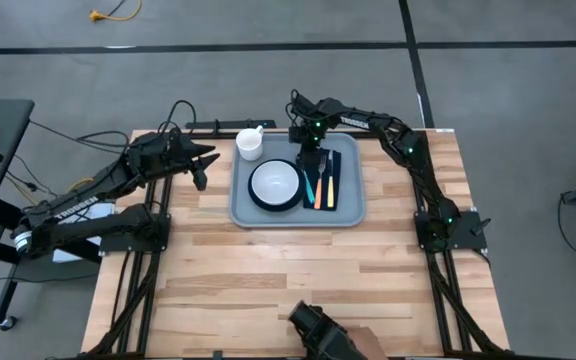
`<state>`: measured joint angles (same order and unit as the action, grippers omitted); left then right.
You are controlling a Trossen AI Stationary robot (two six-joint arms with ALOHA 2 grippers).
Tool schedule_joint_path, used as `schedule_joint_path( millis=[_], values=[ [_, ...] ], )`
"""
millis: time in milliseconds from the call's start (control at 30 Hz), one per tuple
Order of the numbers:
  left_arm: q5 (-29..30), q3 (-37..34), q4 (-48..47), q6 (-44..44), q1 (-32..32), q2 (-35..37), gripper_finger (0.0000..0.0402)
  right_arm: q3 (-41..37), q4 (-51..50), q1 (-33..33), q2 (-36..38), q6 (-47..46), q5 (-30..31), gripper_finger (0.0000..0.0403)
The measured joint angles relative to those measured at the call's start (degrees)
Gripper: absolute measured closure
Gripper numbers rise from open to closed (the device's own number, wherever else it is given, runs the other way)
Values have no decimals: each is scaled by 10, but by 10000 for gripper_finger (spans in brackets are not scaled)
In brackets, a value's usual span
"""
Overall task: Set up tray
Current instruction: Adjust the blue spoon on top of the blue napkin on the gray tray
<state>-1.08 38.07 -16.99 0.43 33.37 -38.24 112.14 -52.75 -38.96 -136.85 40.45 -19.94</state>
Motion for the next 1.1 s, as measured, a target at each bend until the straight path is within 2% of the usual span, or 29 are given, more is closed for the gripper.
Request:
schedule_joint_path(
  millis=[800,1100],
  values=[
    [1,0,2,3,0,0,287,0,-3,3,-1,-4,5,286],
    [2,0,2,5,0,0,287,0,-4,-1,-1,-21,8,332]
  ],
)
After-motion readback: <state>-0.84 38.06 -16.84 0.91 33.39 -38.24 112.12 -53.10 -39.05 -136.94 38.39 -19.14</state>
